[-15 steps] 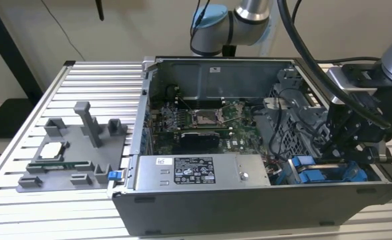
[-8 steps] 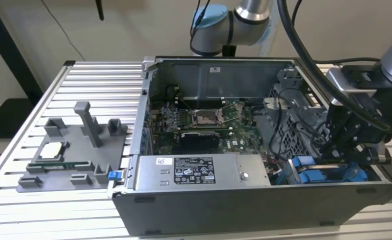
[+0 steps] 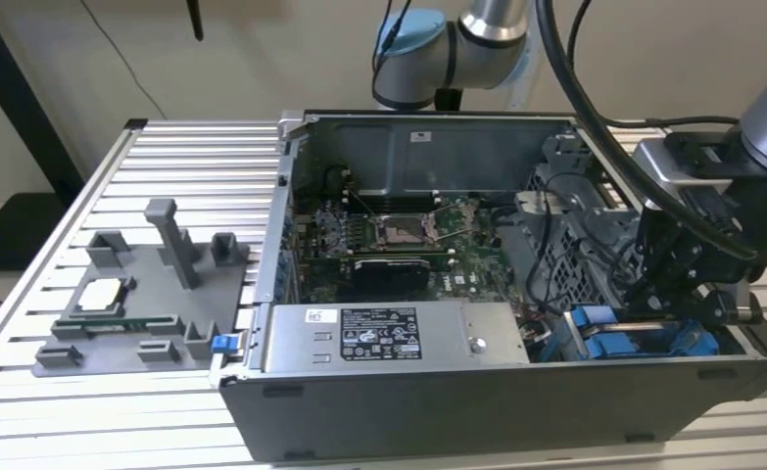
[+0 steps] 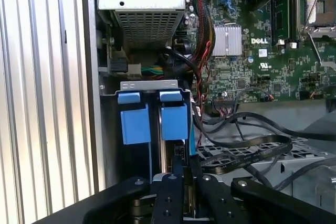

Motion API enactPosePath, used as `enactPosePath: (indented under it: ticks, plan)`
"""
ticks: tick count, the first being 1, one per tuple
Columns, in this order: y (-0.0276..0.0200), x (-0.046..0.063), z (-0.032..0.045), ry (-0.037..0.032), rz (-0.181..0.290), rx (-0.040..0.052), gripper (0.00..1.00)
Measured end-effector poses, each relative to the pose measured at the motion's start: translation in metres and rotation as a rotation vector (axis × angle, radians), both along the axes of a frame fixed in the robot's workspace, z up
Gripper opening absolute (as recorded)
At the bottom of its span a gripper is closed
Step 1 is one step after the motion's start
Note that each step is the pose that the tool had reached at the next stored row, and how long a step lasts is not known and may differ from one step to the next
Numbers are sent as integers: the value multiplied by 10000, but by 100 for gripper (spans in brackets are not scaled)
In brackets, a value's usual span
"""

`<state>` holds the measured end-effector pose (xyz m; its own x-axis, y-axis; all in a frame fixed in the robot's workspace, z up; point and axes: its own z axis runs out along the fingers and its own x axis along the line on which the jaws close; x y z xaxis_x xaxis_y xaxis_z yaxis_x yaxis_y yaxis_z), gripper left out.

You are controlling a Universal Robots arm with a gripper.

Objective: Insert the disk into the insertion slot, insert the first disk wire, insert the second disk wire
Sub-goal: 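Insert the second disk wire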

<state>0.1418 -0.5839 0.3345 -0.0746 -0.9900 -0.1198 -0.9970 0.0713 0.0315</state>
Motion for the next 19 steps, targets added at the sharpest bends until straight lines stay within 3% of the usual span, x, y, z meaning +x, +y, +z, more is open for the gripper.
enactPosePath:
  ticks: [1, 3, 13, 19]
  plan:
    - [0, 0, -3, -1, 0, 7, 100]
    - [0, 0, 27, 0, 0, 27, 100]
    - [0, 0, 461, 8, -5, 12, 100]
    - [0, 0, 614, 9, -14, 17, 100]
